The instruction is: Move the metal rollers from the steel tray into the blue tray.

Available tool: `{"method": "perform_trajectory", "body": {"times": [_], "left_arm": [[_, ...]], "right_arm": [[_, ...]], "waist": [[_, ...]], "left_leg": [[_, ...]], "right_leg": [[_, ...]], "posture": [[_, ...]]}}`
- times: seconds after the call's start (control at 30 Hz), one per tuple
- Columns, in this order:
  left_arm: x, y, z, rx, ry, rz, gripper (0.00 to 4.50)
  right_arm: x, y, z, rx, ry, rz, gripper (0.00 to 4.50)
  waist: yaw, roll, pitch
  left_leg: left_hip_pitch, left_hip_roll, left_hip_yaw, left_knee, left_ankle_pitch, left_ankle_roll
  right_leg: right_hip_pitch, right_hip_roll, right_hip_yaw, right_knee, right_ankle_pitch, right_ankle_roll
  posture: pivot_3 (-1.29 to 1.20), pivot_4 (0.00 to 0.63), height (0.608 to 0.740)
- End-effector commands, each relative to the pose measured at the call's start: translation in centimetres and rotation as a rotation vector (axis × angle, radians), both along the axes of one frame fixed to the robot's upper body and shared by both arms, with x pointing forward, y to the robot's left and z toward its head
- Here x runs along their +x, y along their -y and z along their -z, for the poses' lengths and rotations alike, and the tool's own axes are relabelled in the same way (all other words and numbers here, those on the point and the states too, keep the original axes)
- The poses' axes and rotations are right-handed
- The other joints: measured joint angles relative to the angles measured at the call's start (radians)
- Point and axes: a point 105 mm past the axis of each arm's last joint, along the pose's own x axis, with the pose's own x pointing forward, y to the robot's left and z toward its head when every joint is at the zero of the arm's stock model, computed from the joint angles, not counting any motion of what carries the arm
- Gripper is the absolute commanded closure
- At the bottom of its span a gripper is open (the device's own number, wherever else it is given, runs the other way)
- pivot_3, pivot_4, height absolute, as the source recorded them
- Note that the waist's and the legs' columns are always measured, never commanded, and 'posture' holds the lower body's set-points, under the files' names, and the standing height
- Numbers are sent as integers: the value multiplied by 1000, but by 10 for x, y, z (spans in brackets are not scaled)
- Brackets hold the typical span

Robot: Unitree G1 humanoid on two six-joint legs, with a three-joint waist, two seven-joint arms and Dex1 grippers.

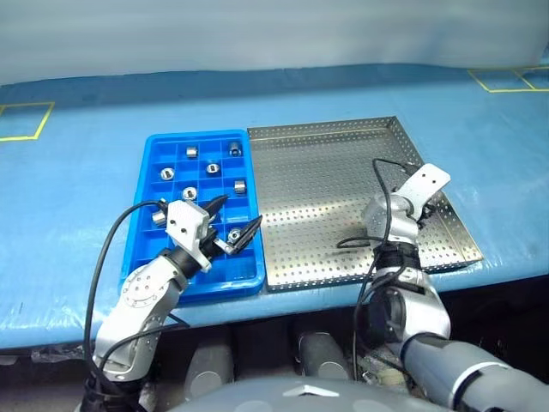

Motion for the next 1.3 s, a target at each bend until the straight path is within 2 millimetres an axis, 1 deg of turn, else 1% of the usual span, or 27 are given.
{"method": "perform_trajectory", "body": {"times": [0.03, 0.07, 0.1, 0.17, 0.2, 0.23, 0.3, 0.33, 0.37, 0.43, 0.5, 0.57, 0.67, 0.73, 0.83, 0.9, 1.1, 1.23, 1.3], "left_arm": [[-2, -7, -11, -2, 54, -39, 0], [-2, -10, -11, 2, 60, -62, 0], [-2, -12, -12, 3, 64, -76, 0], [-3, -19, -13, 16, 85, -119, 0], [-5, -23, -13, 29, 91, -135, 0], [-9, -29, -11, 63, 102, -164, 0], [-15, -36, -9, 109, 117, -193, 0], [-20, -40, -9, 117, 111, -195, 0], [-27, -44, -9, 121, 104, -192, 0], [-38, -53, -9, 133, 99, -195, 0], [-51, -67, -8, 168, 87, -225, 0], [-61, -76, -7, 192, 74, -239, 0], [-71, -80, -6, 203, 60, -235, 0], [-80, -80, -2, 200, 29, -234, 0], [-88, -78, 2, 202, 0, -235, 0], [-90, -77, 4, 200, -8, -237, 0], [-87, -74, 5, 190, -5, -226, 0], [-82, -70, 4, 182, 3, -201, 0], [-79, -67, 4, 179, 10, -179, 0]], "right_arm": [[17, -45, -64, -133, 180, -360, 2783], [17, -69, -78, -163, 203, -533, 2783], [14, -84, -85, -178, 209, -643, 2783], [2, -119, -103, -267, 228, -918, 2783], [-5, -136, -108, -285, 223, -1063, 2783], [-16, -155, -109, -261, 206, -1222, 2783], [-30, -176, -108, -225, 169, -1402, 2783], [-37, -188, -107, -207, 151, -1491, 2783], [-44, -199, -105, -190, 132, -1569, 2783], [-52, -216, -101, -142, 115, -1671, 2783], [-60, -239, -93, -59, 88, -1768, 2783], [-68, -258, -85, -12, 56, -1853, 2783], [-79, -276, -77, 29, 11, -1941, 2783], [-97, -295, -68, 77, -40, -2057, 2783], [-112, -305, -58, 108, -95, -2136, 2783], [-119, -306, -49, 123, -150, -2161, 2783], [-132, -300, -37, 201, -233, -2193, 2783], [-139, -292, -22, 206, -313, -2176, 2783], [-140, -287, -15, 211, -346, -2155, 2041]], "waist": [[2, 2, 1], [0, 2, 1], [3, 3, 1], [6, 3, 1], [11, 2, 1], [13, 2, 1], [16, 2, 1], [19, 1, 1], [21, 1, 2], [26, 0, 2], [29, -2, 3], [34, -3, 4], [57, -4, 4], [69, -6, 5], [82, -9, 6], [93, -9, 6], [105, -9, 6], [109, -9, 5], [109, -9, 5]], "left_leg": [[0, 0, 0, 0, 0, 0], [0, 0, 0, 0, 0, 0], [0, 1, 0, 0, 0, 0], [-1, 1, 0, -1, 0, 0], [0, 1, 0, -1, 0, 0], [-1, 1, -1, 0, 0, 0], [0, 1, -1, -1, 0, 0], [0, 1, -1, -1, 0, 0], [0, 1, -1, -1, 0, 0], [0, 2, 0, 0, 0, 0], [0, 2, 1, 0, 0, 0], [0, 4, 0, 0, 0, 0], [0, 3, 1, 0, 0, 0], [-1, 3, 0, 0, 0, 0], [-2, 5, 0, 0, -1, -1], [-3, 5, 1, 0, -1, -1], [-2, 7, 0, 0, -1, -2], [-2, 8, 1, 0, -2, -3], [-2, 7, 1, 0, -3, -3]], "right_leg": [[0, 0, 0, 0, 0, 0], [-1, 0, 0, 0, 0, 0], [-1, 0, 0, 0, 0, 0], [-1, 0, -1, 0, 0, 0], [-1, 0, -1, 0, -1, -1], [-1, 0, -2, 0, -2, -4], [-1, 0, -2, 0, -3, -5], [-1, 0, -2, 0, -3, -5], [-1, 0, -2, 0, -4, -5], [-1, -1, -2, 0, -4, -6], [-2, -1, -3, 0, -4, -6], [-3, -1, -3, 0, -4, -6], [-3, -2, -4, 0, -4, -6], [-3, -3, -5, -1, -5, -6], [-4, -5, -5, -2, -5, -6], [-4, -5, -5, -2, -5, -6], [-7, -5, -7, -3, -5, -6], [-7, -4, -8, -4, -5, -6], [-5, -3, -8, -5, -5, -7]], "posture": [[16, 150, 740], [20, 150, 740], [24, 150, 740], [34, 150, 740], [47, 150, 740], [58, 150, 740], [68, 150, 740], [82, 150, 740], [82, 150, 740], [107, 150, 740], [135, 150, 740], [166, 150, 740], [185, 150, 740], [217, 150, 740], [236, 150, 740], [244, 150, 740], [231, 150, 740], [202, 150, 740], [188, 150, 740]]}}
